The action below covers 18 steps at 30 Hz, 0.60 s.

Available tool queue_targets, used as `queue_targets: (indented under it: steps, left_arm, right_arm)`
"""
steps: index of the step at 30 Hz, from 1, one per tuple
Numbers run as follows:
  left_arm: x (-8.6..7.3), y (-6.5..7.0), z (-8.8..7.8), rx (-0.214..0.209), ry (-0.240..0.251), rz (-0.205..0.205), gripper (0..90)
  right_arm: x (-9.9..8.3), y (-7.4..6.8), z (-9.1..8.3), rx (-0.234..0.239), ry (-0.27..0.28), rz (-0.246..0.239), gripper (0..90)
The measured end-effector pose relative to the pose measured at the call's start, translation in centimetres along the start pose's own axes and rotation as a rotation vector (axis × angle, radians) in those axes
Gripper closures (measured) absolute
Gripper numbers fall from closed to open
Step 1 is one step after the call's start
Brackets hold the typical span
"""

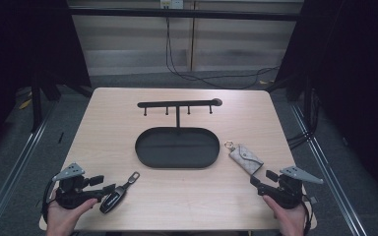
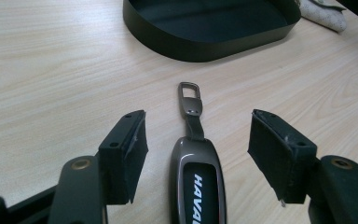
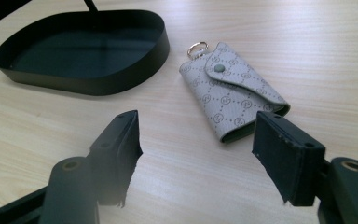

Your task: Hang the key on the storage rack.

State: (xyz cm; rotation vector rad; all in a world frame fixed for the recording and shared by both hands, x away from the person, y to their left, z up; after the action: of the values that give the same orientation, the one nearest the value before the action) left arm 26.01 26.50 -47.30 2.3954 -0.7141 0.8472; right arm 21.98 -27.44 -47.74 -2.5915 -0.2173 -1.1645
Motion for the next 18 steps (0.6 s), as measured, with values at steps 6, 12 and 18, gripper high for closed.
queue_targets:
  steps: [6,12,18]
  left_arm:
    - [0.0,0.11,0.1,-0.011,-0.012,0.007,38.7]
    - [0.04,0.2,-0.02,-0.024,-0.012,0.004,42.1]
    - [0.27,0.57,-0.2,-0.046,-0.016,-0.007,45.4]
  right_arm:
    - [-0.2,-0.01,0.33,0.04,-0.035,-0.006,30.4]
    - [-0.23,-0.13,0.34,0.069,-0.036,-0.009,28.0]
    - [-0.28,-0.19,0.26,0.085,-0.037,-0.011,26.9]
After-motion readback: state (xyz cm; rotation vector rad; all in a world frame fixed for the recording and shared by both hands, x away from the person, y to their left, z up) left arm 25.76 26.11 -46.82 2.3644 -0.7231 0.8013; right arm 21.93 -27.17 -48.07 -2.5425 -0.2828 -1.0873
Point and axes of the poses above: each handheld gripper's, and its own axes: z roughly forward along the jaws, x roughly out of its top, y roughly to its right, the point moved 3 cm from there along z, roughly forward along the jaws, and after that the axes turned 6 degrees about -y, right-handed, at the moved point
